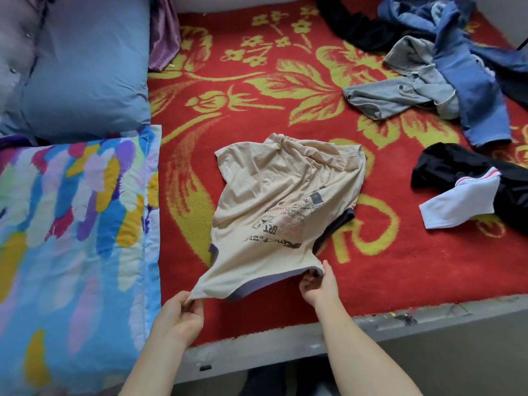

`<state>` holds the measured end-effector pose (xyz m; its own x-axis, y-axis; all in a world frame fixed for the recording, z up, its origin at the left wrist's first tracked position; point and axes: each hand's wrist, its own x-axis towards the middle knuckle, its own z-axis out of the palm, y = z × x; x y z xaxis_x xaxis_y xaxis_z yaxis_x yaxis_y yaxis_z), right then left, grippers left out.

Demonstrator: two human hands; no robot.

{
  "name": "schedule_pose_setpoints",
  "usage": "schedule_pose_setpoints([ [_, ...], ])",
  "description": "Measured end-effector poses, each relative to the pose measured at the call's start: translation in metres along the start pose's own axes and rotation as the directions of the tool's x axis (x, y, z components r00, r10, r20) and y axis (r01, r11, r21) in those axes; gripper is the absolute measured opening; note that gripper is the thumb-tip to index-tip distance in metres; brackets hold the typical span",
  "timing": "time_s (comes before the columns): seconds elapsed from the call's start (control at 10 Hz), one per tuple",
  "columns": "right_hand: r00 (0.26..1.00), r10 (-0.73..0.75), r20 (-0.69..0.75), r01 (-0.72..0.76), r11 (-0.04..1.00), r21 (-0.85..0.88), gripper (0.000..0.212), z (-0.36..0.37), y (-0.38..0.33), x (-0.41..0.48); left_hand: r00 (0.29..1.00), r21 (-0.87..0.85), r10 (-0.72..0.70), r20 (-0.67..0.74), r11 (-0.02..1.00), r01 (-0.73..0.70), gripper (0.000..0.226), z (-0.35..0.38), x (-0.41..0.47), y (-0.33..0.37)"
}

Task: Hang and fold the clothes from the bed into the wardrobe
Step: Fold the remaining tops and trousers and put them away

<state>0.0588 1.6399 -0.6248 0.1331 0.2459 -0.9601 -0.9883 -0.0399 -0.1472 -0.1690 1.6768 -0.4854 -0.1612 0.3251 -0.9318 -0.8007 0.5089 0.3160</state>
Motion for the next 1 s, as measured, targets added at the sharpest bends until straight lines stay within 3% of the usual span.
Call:
schedule_pose_setpoints([
  [0.1,0.963,-0.180,-0.199,0.162,0.981,-0.106,0.014,-0.006,-0.006,-0.010,0.998,0.077,0.063,0.003,0.995,-0.063,0.036,-0.003,0.010,0.007],
  [0.2,0.895,-0.370,-0.251,0.323,0.923,-0.208,0.028,-0.014,-0.018,-0.026,0.977,0.232,0.215,0.004,0.950,-0.210,0.019,-0.009,0.026,0.012],
  [0.3,0.823,-0.528,-0.208,0.467,0.839,-0.280,0.032,-0.019,-0.048,-0.049,0.927,0.468,0.372,0.056,0.810,-0.353,0.043,-0.013,0.035,0.009],
  [0.4,0.747,-0.640,-0.181,0.546,0.746,-0.381,0.029,-0.015,-0.078,-0.079,0.933,0.557,0.337,0.124,0.755,-0.346,0.028,-0.005,0.021,0.009],
  [0.5,0.782,-0.589,-0.202,0.505,0.790,-0.348,0.028,0.006,-0.100,-0.112,0.960,0.561,0.235,0.155,0.778,-0.281,0.018,0.017,0.016,0.017],
  [0.6,0.805,-0.560,-0.195,0.474,0.805,-0.358,0.034,0.052,-0.130,-0.146,0.947,0.549,0.238,0.217,0.772,-0.320,0.017,0.055,0.010,0.033],
  [0.7,0.795,-0.587,-0.155,0.516,0.788,-0.336,0.013,0.106,-0.153,-0.186,0.894,0.591,0.375,0.244,0.673,-0.444,0.041,0.108,-0.001,0.051],
  [0.8,0.756,-0.654,-0.025,0.574,0.680,-0.455,0.035,0.175,-0.188,-0.210,0.846,0.503,0.439,0.303,0.680,-0.533,0.059,0.185,-0.031,0.078],
  [0.9,0.736,-0.660,0.151,0.648,0.623,-0.438,0.019,0.247,-0.218,-0.247,0.761,0.358,0.529,0.374,0.675,-0.645,0.041,0.269,-0.070,0.119],
  [1.0,0.598,-0.701,0.389,0.798,0.476,-0.370,0.028,0.333,-0.246,-0.310,0.618,0.232,0.658,0.430,0.581,-0.780,0.013,0.346,-0.141,0.176],
])
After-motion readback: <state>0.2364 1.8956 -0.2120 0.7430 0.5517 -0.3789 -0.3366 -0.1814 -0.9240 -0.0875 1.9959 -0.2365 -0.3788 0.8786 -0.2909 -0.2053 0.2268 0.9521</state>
